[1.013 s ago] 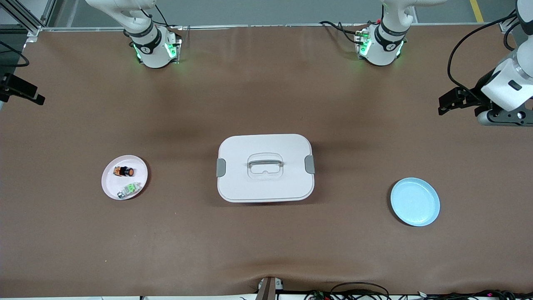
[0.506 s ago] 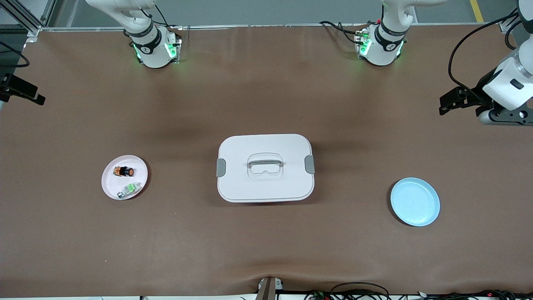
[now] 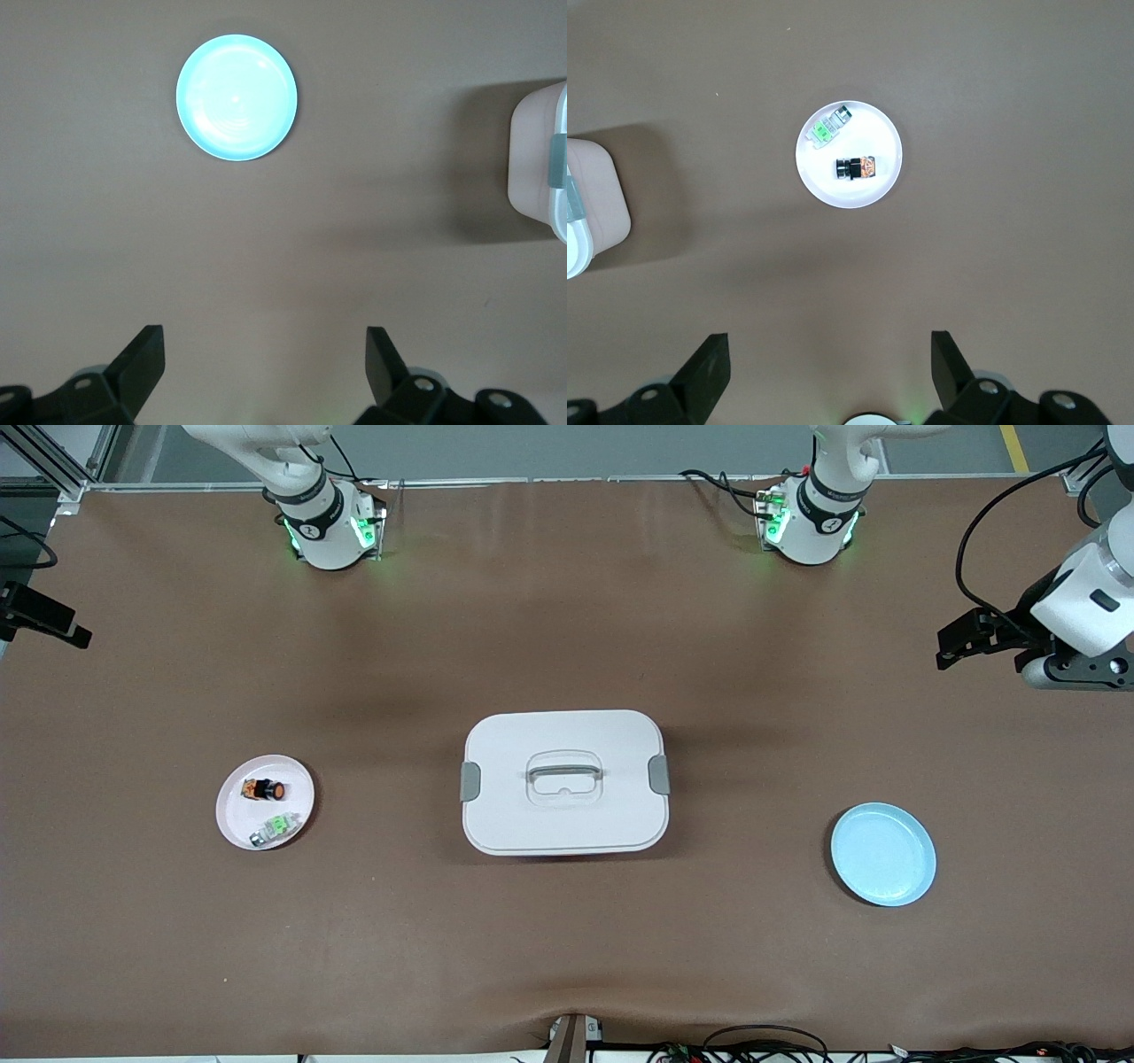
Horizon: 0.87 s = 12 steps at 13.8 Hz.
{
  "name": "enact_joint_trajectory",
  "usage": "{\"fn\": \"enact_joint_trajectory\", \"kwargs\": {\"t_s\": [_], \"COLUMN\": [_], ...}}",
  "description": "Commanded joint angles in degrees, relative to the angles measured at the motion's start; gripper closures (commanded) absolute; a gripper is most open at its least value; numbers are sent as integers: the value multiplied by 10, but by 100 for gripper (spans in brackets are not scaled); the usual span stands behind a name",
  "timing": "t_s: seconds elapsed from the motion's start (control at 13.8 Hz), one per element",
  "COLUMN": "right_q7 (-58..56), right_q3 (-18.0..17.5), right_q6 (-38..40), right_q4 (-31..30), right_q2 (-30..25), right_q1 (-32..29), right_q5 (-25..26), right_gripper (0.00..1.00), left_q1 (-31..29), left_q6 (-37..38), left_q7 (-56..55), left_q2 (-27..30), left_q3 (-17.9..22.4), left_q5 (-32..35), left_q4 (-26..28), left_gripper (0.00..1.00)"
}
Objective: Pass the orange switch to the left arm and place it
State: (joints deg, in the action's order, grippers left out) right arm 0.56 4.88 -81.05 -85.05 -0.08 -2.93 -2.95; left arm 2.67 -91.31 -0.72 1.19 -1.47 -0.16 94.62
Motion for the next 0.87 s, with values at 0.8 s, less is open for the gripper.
{"fn": "enact_joint_trajectory", "kwargs": {"t_s": [0.8], "right_q7": [2], "right_q3": [-7], "right_q6": [-3], "right_q4": [-2], "right_q2": [68], "right_q1": [-8], "right_q5": [0], "right_gripper": [0], "left_q1": [-2], "left_q6": [11], "left_q7": [3], "left_q2": [-6], "left_q3": [1], "left_q5": [8], "left_q4": [-15], "left_gripper": [0]}}
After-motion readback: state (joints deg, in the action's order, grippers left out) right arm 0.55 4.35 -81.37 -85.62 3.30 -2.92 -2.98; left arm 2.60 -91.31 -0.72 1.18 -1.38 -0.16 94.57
